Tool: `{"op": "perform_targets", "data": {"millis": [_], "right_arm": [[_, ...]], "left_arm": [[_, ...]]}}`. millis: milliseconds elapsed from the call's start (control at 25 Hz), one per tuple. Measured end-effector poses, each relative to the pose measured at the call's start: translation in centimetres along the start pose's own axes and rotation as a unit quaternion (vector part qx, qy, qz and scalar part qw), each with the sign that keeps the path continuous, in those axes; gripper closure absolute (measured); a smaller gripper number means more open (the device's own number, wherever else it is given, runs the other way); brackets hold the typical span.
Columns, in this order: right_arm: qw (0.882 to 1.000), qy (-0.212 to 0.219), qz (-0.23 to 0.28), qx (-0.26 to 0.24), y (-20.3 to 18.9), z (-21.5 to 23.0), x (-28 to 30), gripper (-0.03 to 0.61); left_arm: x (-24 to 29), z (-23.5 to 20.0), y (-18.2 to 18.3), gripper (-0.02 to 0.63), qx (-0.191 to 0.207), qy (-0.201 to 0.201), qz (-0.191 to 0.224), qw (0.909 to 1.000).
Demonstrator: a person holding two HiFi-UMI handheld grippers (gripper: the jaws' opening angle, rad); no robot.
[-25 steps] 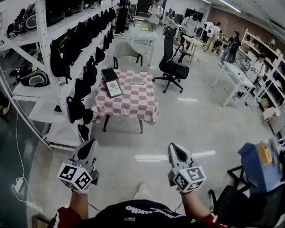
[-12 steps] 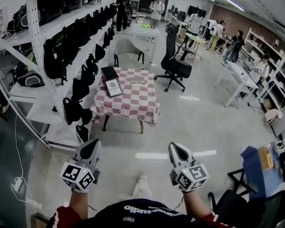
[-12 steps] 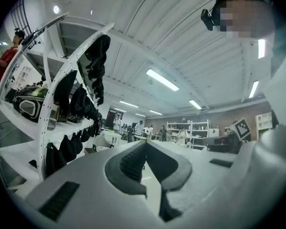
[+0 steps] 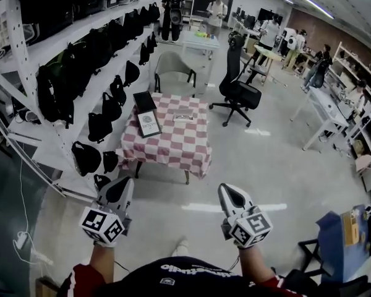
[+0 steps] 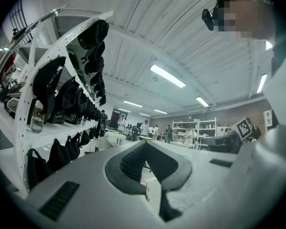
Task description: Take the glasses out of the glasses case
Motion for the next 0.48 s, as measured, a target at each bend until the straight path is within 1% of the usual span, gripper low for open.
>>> {"op": "perform_targets", "data": {"millis": [120,280,480], "right_arm": [[1.0,0.006,0.0,0.002,-0.2,3.4,1.9,0.575],[1.0,0.016,-0.001,0.005,-0.6,7.8,3.8,0.575],[0.999,0.026,0.002,0.019,-1.7,12.0,5.3,0.575]], "left_arm": [[4.2,0.0,-0.1,0.609,0.0,0.002,-0.002,1.0],[9.1,1.0,-0.2,0.609,0.01,0.005,-0.007,0.9999],[13.7,1.9,-0.7,0.609,0.016,0.013,-0.013,0.9997]]}}
Point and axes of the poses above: the fingertips, and each gripper's own axes: x forward along the fingers, z to its right, y out of its top, the point moved 1 cm from there along -x, backward along the fingers, and after that the axes turned 8 degrees about -x, right-handed, at the moved point
